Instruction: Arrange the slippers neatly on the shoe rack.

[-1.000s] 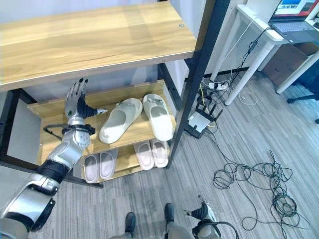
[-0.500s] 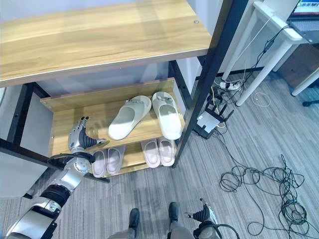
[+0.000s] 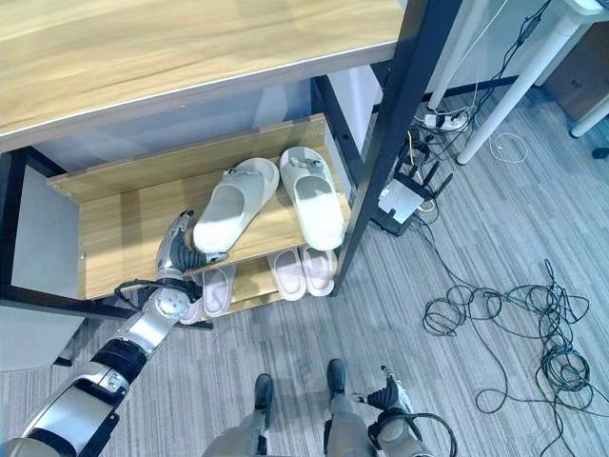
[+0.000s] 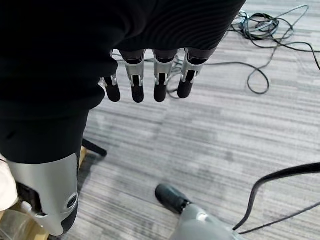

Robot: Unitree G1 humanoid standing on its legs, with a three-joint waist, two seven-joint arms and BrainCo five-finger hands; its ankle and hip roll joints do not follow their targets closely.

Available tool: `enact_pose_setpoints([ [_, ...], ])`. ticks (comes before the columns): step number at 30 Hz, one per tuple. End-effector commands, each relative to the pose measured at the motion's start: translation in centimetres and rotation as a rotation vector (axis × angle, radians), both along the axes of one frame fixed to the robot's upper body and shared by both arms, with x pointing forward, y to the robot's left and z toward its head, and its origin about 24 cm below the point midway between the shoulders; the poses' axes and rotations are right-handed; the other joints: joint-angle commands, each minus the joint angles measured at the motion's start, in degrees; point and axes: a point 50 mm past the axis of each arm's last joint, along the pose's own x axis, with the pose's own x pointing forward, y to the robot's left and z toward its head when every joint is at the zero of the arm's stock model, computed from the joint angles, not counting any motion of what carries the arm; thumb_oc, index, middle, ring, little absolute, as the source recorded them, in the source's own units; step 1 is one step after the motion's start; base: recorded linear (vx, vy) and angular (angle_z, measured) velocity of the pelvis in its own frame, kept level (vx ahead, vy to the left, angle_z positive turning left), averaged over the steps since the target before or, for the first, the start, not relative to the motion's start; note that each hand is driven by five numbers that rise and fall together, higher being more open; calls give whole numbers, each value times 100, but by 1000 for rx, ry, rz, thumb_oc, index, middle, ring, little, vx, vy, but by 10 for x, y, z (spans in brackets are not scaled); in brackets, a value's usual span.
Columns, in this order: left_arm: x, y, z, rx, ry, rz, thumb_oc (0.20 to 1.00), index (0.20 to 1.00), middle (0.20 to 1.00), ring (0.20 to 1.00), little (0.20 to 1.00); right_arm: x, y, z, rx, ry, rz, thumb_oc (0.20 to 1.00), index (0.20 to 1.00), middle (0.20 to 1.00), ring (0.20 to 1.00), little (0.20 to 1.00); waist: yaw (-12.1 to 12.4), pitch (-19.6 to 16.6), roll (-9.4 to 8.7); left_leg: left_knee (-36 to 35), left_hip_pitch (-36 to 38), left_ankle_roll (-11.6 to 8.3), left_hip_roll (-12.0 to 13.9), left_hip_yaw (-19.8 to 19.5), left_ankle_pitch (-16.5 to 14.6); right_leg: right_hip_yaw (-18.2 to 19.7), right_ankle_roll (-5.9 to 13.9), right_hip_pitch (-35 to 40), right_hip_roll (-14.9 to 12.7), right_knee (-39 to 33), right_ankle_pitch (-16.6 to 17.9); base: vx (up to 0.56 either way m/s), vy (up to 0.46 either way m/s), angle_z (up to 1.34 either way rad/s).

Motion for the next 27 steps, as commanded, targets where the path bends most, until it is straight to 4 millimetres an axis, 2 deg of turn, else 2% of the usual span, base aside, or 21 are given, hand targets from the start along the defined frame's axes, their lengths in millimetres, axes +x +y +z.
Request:
enact_pose_setpoints([
  [1, 17, -4, 21, -41, -59, -22, 1000, 1000, 1000, 1000, 1000, 10, -1, 6, -12, -55, 0, 1000, 1000, 1000, 1000, 1000, -67, 29, -55, 37, -71, -30, -149, -161, -276, -281, 539, 374, -319, 67, -499, 0, 0, 0],
  [4, 18, -9, 22, -75, -65, -40, 1000, 1000, 1000, 1000, 1000, 10, -2, 7, -12, -58, -2, 1000, 1000, 1000, 1000, 1000, -83, 45, -52, 37, -89, -31, -151, -146, -269, -287, 545, 355, -330, 67, -491, 0, 0, 0],
  [19, 18, -9, 22, -75, -65, -40, 1000, 1000, 1000, 1000, 1000, 10, -2, 7, -12, -58, -2, 1000, 1000, 1000, 1000, 1000, -83, 45, -52, 37, -89, -31, -151, -146, -269, -287, 545, 355, -330, 67, -491, 0, -5, 0],
  [20, -8, -50, 14, -522, -74, -241, 1000, 1000, 1000, 1000, 1000, 6, 1, 4, 27, -41, -19, 1000, 1000, 1000, 1000, 1000, -16, 69, 1, 37, 52, -20, -161, -155, -301, -303, 528, 490, -351, 67, -542, 5, -89, 0],
  [27, -15, -60, 20, -640, -87, -323, 1000, 1000, 1000, 1000, 1000, 2, 2, 2, 45, -26, -19, 1000, 1000, 1000, 1000, 1000, 2, 55, -21, 37, 97, -21, -127, -142, -307, -302, 517, 541, -335, 67, -561, -5, -29, 3],
])
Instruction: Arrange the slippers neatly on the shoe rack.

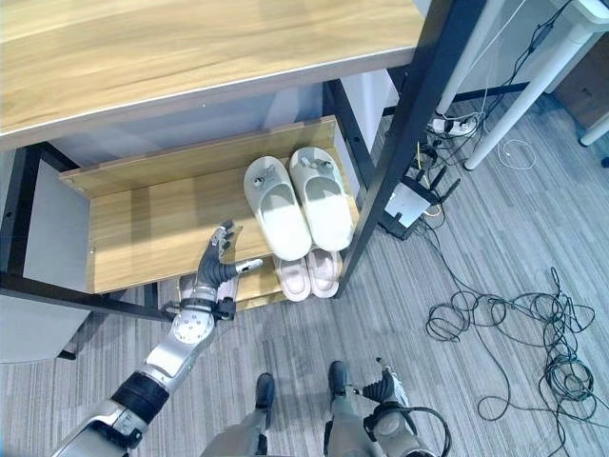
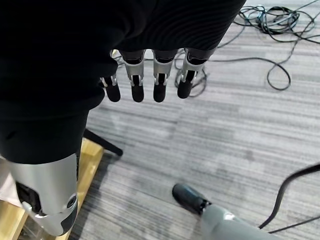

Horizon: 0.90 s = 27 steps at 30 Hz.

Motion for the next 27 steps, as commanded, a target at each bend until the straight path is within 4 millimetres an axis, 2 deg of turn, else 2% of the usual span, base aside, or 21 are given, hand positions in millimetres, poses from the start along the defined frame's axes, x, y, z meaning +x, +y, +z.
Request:
enact_pose_setpoints([
  [1, 16, 0, 21, -11, -82, -25, 1000, 1000, 1000, 1000, 1000, -3, -4, 0, 7, 2, -14, 1000, 1000, 1000, 1000, 1000, -29, 0, 23, 37, -25, -27, -96, -174, -304, -261, 440, 388, -290, 66, -509, 0, 0, 0],
  [8, 17, -9, 16, 76, -69, -52, 1000, 1000, 1000, 1000, 1000, -3, -1, -1, 10, 5, -6, 1000, 1000, 1000, 1000, 1000, -38, -21, 11, 37, -66, -33, -100, -158, -289, -252, 449, 344, -282, 66, -494, 0, 0, 0],
  [13, 21, 12, 24, 185, -129, 94, 1000, 1000, 1000, 1000, 1000, -8, -2, -3, 28, 11, -40, 1000, 1000, 1000, 1000, 1000, -5, -107, -66, 37, 38, -49, -61, -183, -308, -299, 442, 471, -270, 66, -533, 10, -14, 0],
  [16, 16, 20, 25, 200, -150, 123, 1000, 1000, 1000, 1000, 1000, -13, -2, -6, 32, 30, -51, 1000, 1000, 1000, 1000, 1000, 26, -137, -112, 37, 176, -53, -48, -219, -323, -339, 441, 629, -263, 66, -571, 28, -28, 3],
  [21, -13, 31, 12, 199, -127, 77, 1000, 1000, 1000, 1000, 1000, -23, -5, -11, 49, 82, -81, 1000, 1000, 1000, 1000, 1000, 200, -287, -186, 37, 473, -51, -27, -283, -371, -461, 424, 989, -242, 66, -661, 42, -18, 11],
  [22, -33, 39, 3, 218, -95, 27, 1000, 1000, 1000, 1000, 1000, -26, -7, -13, 56, 100, -93, 1000, 1000, 1000, 1000, 1000, 315, -360, -216, 37, 586, -46, -27, -312, -383, -526, 416, 1131, -223, 66, -695, 11, -9, 16],
  [23, -37, 41, 3, 222, -91, 19, 1000, 1000, 1000, 1000, 1000, -27, -7, -13, 55, 103, -96, 1000, 1000, 1000, 1000, 1000, 348, -379, -227, 37, 620, -47, -26, -316, -382, -548, 416, 1177, -220, 66, -703, 5, -6, 9],
  [26, -52, 45, -6, 329, -56, -49, 1000, 1000, 1000, 1000, 1000, -29, -8, -14, 57, 114, -88, 1000, 1000, 1000, 1000, 1000, 454, -444, -243, 37, 703, -48, -22, -335, -383, -604, 416, 1293, -210, 66, -710, -22, 12, 14],
  [27, -60, 44, -17, 376, -11, -103, 1000, 1000, 1000, 1000, 1000, -30, -6, -15, 57, 122, -70, 1000, 1000, 1000, 1000, 1000, 483, -490, -247, 37, 754, -49, -18, -339, -393, -626, 421, 1341, -205, 66, -719, -42, 18, 20],
])
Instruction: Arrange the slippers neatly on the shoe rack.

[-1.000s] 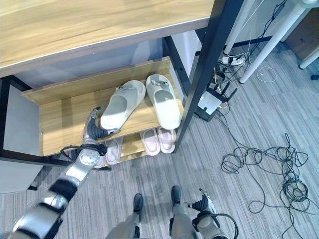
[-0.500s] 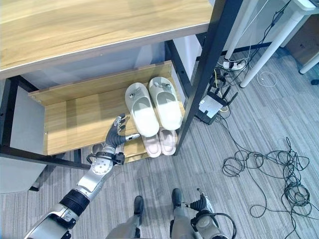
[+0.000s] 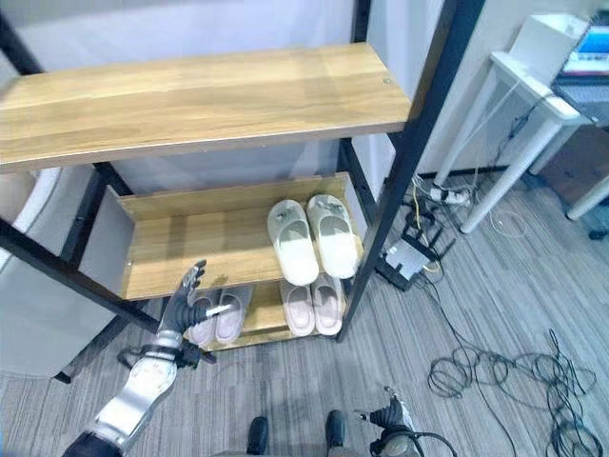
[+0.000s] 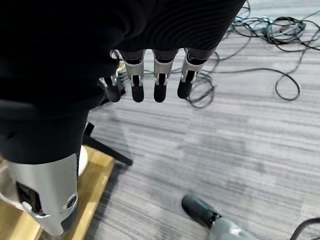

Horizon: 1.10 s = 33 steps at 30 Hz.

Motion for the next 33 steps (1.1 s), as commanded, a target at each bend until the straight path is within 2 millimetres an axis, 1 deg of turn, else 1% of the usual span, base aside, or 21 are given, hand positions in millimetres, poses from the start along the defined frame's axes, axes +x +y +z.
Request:
enact_pose_setpoints([
  [1, 17, -16, 21, 66, -110, -151, 1000, 1000, 1000, 1000, 1000, 11, 8, 2, 17, -29, 36, 1000, 1000, 1000, 1000, 1000, -27, 55, -44, 41, 0, -27, -38, -44, -353, -331, 470, 444, -206, 70, -591, -57, 21, 14],
  [2, 14, -17, 17, 88, -91, -177, 1000, 1000, 1000, 1000, 1000, 10, 9, 2, 11, -20, 56, 1000, 1000, 1000, 1000, 1000, -24, 40, -44, 41, 11, -22, -38, -54, -354, -342, 474, 457, -205, 70, -597, -55, 14, 2],
  [5, 0, -9, 2, 38, -8, -156, 1000, 1000, 1000, 1000, 1000, 4, 9, 0, 4, 5, 71, 1000, 1000, 1000, 1000, 1000, -7, -42, -38, 41, 44, -18, -48, -73, -347, -376, 464, 505, -205, 70, -588, -64, 22, 1],
  [6, -5, -2, -6, 9, 35, -123, 1000, 1000, 1000, 1000, 1000, 1, 8, -2, 4, 15, 62, 1000, 1000, 1000, 1000, 1000, 5, -59, -40, 41, 54, -10, -55, -84, -340, -379, 462, 510, -199, 70, -576, -76, 35, -1],
  [7, -13, 3, -20, 17, 102, -107, 1000, 1000, 1000, 1000, 1000, -4, 8, -4, 8, 38, 67, 1000, 1000, 1000, 1000, 1000, 20, -76, -53, 41, 74, -7, -57, -85, -341, -385, 462, 524, -203, 70, -572, -60, 25, 0],
  [9, -18, 8, -33, -30, 163, -54, 1000, 1000, 1000, 1000, 1000, -9, 8, -5, 11, 52, 57, 1000, 1000, 1000, 1000, 1000, 20, -89, -64, 41, 97, -8, -61, -100, -338, -398, 457, 554, -207, 70, -567, -18, 7, 0],
  [10, -27, 16, -46, -92, 228, 17, 1000, 1000, 1000, 1000, 1000, -14, 6, -6, 19, 62, 36, 1000, 1000, 1000, 1000, 1000, 27, -100, -79, 41, 124, -4, -67, -124, -338, -401, 448, 592, -204, 70, -567, 0, 0, 0],
  [12, -36, 22, -60, -118, 298, 66, 1000, 1000, 1000, 1000, 1000, -19, 6, -8, 27, 76, 24, 1000, 1000, 1000, 1000, 1000, 25, -100, -92, 41, 142, 1, -67, -141, -332, -413, 444, 622, -202, 70, -567, -20, 7, 7],
  [14, -48, 27, -79, -137, 390, 130, 1000, 1000, 1000, 1000, 1000, -26, 6, -10, 38, 94, 12, 1000, 1000, 1000, 1000, 1000, 30, -107, -108, 41, 158, 7, -75, -164, -335, -432, 442, 646, -204, 70, -570, -10, 8, 13],
  [26, -48, 27, -79, -137, 390, 130, 1000, 1000, 1000, 1000, 1000, -26, 6, -10, 37, 94, 12, 1000, 1000, 1000, 1000, 1000, 27, -104, -105, 41, 160, 7, -75, -167, -335, -435, 442, 649, -204, 70, -571, 0, 0, 3],
  [27, -144, 67, -162, -87, 969, 588, 1000, 1000, 1000, 1000, 1000, -39, 0, -14, 121, 139, -114, 1000, 1000, 1000, 1000, 1000, -3, -181, -191, 41, 274, -23, -83, -164, -366, -418, 390, 697, -190, 70, -585, 0, 0, 0],
  [29, -158, 66, -166, -80, 1045, 610, 1000, 1000, 1000, 1000, 1000, -38, 0, -15, 126, 153, -111, 1000, 1000, 1000, 1000, 1000, -29, -206, -196, 41, 298, -24, -85, -127, -376, -396, 394, 696, -190, 70, -574, -8, 13, -19],
  [33, -166, 64, -168, -61, 1077, 618, 1000, 1000, 1000, 1000, 1000, -37, 2, -15, 133, 160, -109, 1000, 1000, 1000, 1000, 1000, -70, -193, -185, 41, 339, -15, -70, -63, -388, -342, 389, 701, -187, 70, -570, 3, -6, 7],
])
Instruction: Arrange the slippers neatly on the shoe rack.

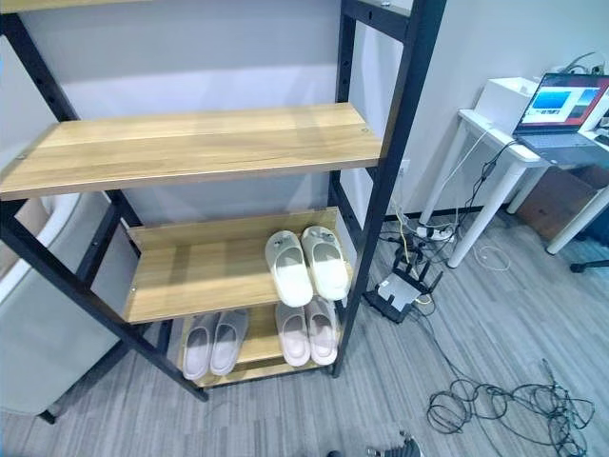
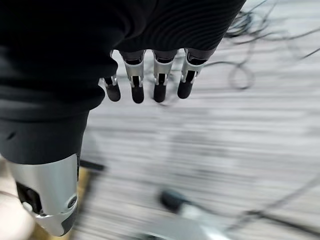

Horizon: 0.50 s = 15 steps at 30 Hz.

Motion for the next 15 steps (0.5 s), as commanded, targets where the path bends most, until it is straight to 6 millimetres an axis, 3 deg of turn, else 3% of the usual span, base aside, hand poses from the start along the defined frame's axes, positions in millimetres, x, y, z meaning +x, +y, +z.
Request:
enact_pose_setpoints([
  [1, 69, 12, 8, 56, -205, -113, 1000, 1000, 1000, 1000, 1000, 30, 20, 2, 53, -90, 34, 1000, 1000, 1000, 1000, 1000, -90, -9, -21, -35, 68, 91, -88, 68, -233, -108, 434, 366, -218, 36, -375, -25, -4, -7],
  [11, 82, 9, 10, 83, -211, -198, 1000, 1000, 1000, 1000, 1000, 27, 18, 1, 61, -73, -11, 1000, 1000, 1000, 1000, 1000, -127, 49, -20, -35, 132, 115, -74, 97, -265, -39, 431, 379, -212, 36, -367, -2, 3, -5],
  [15, 77, 7, 8, 71, -194, -184, 1000, 1000, 1000, 1000, 1000, 26, 18, 0, 66, -67, -15, 1000, 1000, 1000, 1000, 1000, -162, 48, -30, -35, 165, 124, -67, 152, -278, 15, 424, 382, -189, 36, -373, 2, -1, -1],
])
